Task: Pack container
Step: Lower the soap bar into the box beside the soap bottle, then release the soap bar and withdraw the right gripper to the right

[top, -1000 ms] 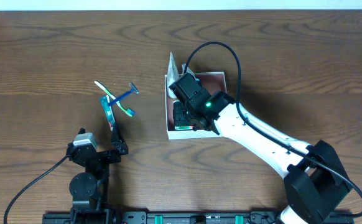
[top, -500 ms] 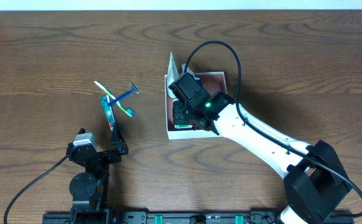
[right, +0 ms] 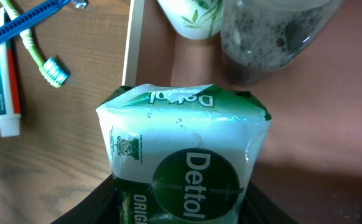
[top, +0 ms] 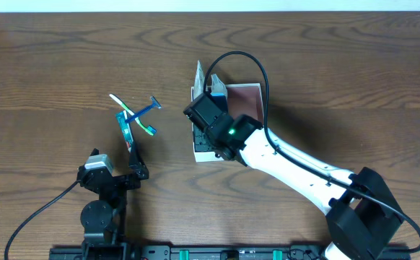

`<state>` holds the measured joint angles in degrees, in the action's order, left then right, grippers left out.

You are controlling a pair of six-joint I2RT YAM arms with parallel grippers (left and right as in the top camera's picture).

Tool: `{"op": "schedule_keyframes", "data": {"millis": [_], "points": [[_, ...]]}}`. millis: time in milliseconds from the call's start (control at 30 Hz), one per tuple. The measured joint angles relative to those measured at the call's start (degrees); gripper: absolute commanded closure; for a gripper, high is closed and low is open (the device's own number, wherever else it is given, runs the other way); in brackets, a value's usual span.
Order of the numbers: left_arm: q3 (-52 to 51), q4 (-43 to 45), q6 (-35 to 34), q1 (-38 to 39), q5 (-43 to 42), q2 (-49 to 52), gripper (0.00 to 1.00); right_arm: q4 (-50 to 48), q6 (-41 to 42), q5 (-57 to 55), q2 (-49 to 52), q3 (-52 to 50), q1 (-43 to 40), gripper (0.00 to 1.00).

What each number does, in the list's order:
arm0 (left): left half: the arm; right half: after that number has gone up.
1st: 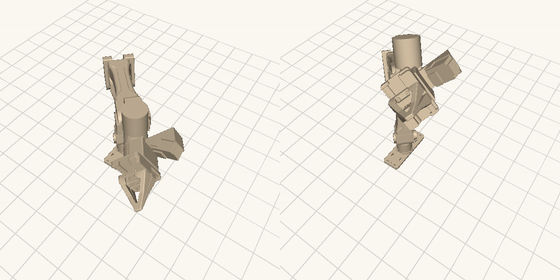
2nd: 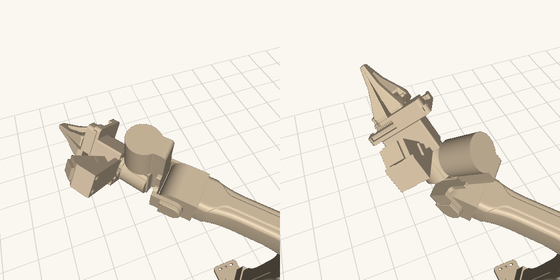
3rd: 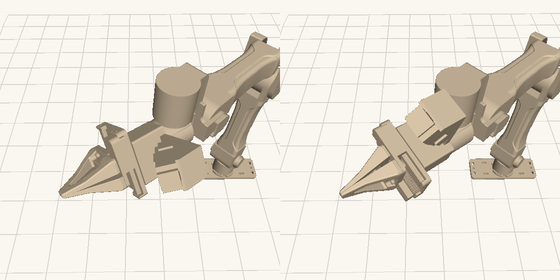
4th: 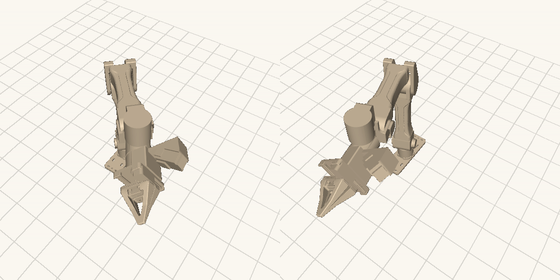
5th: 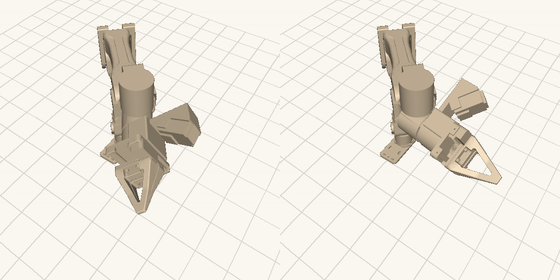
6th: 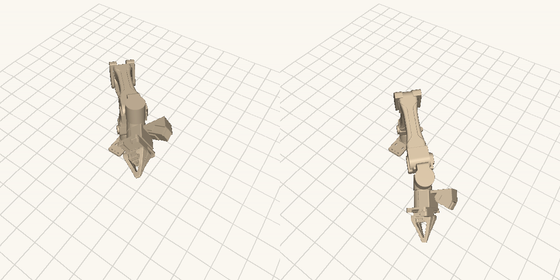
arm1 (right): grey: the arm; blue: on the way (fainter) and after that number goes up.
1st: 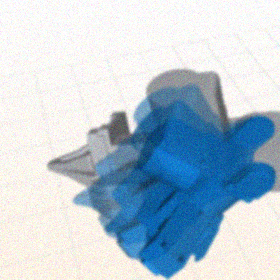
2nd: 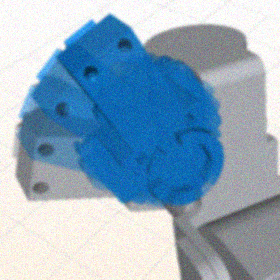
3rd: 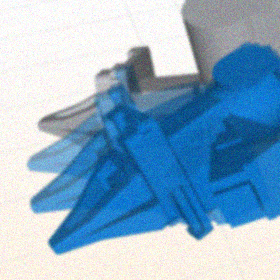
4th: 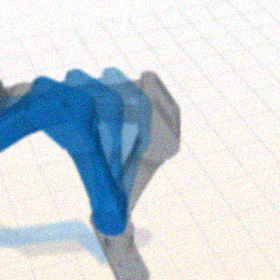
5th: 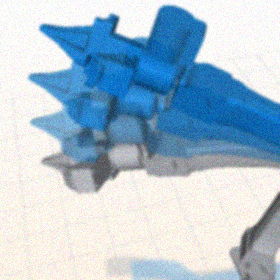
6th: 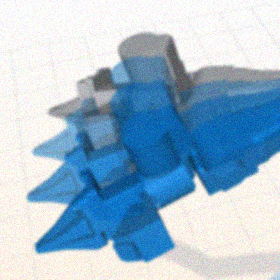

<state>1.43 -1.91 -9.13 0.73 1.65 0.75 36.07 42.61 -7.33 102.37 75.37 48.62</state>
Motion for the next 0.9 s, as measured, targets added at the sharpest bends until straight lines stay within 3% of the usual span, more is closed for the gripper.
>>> {"op": "schedule_keyframes", "data": {"millis": [900], "points": [[0.0, 0.0, 0.0, 0.0, 0.0, 0.0, 0.02, -7.21, 3.67, -6.67, 0.0, -6.47, 1.44, 0.64]]}}
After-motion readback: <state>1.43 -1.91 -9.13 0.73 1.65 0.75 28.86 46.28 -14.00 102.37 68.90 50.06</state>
